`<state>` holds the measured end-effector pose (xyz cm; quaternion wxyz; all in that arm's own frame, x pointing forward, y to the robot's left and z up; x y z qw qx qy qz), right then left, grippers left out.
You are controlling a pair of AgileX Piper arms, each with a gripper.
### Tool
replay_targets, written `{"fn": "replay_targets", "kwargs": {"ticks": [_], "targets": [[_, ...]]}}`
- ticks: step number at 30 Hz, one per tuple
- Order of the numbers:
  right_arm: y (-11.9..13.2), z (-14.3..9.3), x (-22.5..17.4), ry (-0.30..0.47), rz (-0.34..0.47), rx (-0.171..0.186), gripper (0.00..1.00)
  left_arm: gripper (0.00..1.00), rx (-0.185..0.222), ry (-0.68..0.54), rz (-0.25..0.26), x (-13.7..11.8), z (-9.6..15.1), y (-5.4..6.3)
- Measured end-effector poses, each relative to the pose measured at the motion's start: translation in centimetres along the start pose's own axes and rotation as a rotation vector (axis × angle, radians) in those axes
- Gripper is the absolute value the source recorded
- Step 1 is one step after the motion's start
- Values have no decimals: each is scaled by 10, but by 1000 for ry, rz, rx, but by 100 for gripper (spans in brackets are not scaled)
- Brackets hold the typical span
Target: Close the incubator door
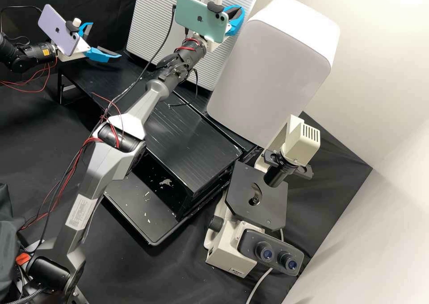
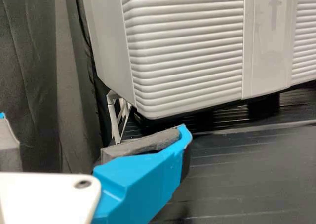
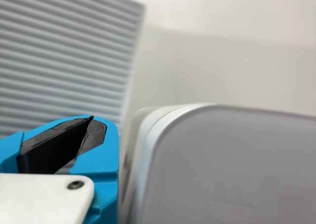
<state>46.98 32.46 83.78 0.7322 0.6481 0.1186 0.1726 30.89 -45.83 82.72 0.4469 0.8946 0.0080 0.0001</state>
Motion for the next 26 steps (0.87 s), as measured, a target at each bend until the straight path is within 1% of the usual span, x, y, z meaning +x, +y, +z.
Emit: {"fn": "replay_targets", "kwargs": {"ticks": [1,2,4,5,7,9,12,13,15,16,18,19,20,21,23,26], "targets": [[-2,0,-4,5,-19,-5,100,100,0,0,0,0,0,0],[-7,2,-11,1,-54,-8,100,100,0,0,0,0,0,0],[-7,0,-23,0,-68,-3,100,100,0,0,0,0,0,0],[-7,0,-29,-4,-65,6,100,100,0,0,0,0,0,0],[-10,2,-42,-7,-70,-4,100,100,0,0,0,0,0,0],[-6,1,-56,1,-48,-6,100,100,0,0,0,0,0,0],[-3,4,-76,9,-4,-18,100,100,0,0,0,0,0,0],[-1,4,-83,11,19,-21,100,100,0,0,0,0,0,0],[4,4,-98,16,102,-4,100,100,0,0,0,0,0,0],[4,5,-106,19,137,-1,100,100,0,0,0,0,0,0],[2,8,-120,30,178,-12,100,100,0,0,0,0,0,0],[2,9,-125,43,192,-9,100,100,0,0,0,0,0,0],[2,9,-130,62,205,-1,100,100,0,0,0,0,0,0],[1,11,-135,79,214,15,100,100,0,0,0,0,0,0],[-3,17,-144,107,209,54,100,100,0,0,0,0,0,0],[-4,25,-154,143,204,86,100,100,0,0,0,0,0,0]]}}
